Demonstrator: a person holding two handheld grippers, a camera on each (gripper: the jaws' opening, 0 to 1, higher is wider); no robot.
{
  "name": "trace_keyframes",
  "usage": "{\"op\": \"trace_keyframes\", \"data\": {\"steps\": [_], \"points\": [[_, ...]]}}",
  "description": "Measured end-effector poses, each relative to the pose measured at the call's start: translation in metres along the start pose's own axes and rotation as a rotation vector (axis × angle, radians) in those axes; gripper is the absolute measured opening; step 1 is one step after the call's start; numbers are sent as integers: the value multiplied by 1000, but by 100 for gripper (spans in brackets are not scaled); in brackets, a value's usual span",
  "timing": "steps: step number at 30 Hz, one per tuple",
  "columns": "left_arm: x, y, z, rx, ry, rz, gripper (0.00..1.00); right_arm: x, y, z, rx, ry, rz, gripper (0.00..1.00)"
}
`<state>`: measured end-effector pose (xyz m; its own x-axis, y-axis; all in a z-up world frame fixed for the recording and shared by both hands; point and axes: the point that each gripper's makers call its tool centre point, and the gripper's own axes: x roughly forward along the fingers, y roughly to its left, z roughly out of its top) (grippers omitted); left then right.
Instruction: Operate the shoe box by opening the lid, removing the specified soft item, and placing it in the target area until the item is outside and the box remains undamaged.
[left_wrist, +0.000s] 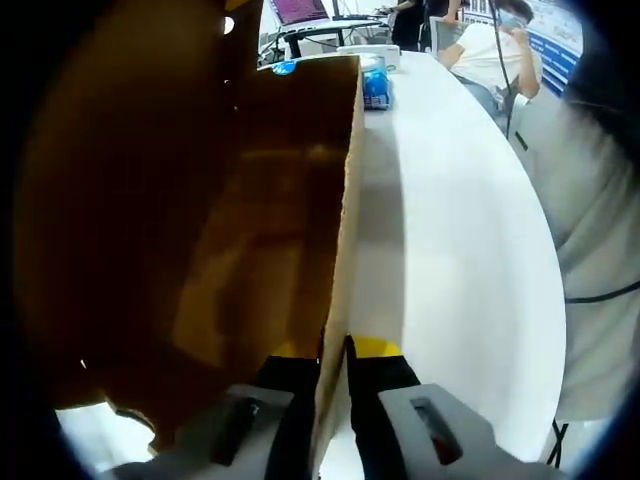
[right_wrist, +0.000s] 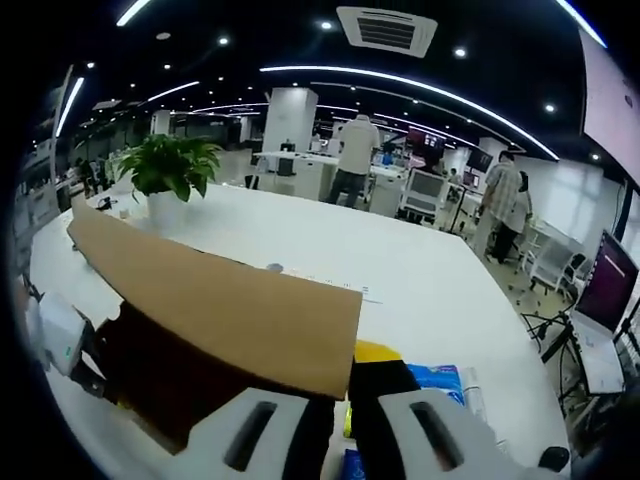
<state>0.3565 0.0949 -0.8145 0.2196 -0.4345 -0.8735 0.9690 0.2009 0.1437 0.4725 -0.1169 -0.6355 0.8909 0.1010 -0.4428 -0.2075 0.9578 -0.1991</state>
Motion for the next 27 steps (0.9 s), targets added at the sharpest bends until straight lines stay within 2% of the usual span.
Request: {"op": "trace_keyframes", "data": {"steps": [13,14,15,16,17,18,19,21,22,24,27], "points": [[0,0,0,-27,10,-4,8,-6,4,-5,-28,-35,-23,0],[0,0,0,-35,9,-4,8,-6,3,-8,-28,-33,-26,0],[0,-1,-1,-87,15,-4,9,-6,3,-9,-28,-33,-28,0],[0,-1,0,-82,12,-25,12,-6,2,-9,-26,-36,-27,0],[1,3,3,-114,-7,1,17,-5,2,-11,-26,-17,-28,0],[1,4,2,-162,-3,9,18,-5,2,-11,-25,-21,-29,0],[1,0,4,-189,-15,-28,19,-6,3,-10,-27,-23,-28,0],[1,-1,9,-185,-38,-45,23,-7,3,-10,-27,-25,-32,0],[1,-1,8,-181,-34,-37,25,-7,4,-11,-27,-26,-33,0],[-3,-1,14,-176,-69,-26,26,-7,4,-12,-30,-32,-36,0],[-11,-2,27,-233,-139,-22,27,-8,4,-11,-32,-37,-37,0]]}}
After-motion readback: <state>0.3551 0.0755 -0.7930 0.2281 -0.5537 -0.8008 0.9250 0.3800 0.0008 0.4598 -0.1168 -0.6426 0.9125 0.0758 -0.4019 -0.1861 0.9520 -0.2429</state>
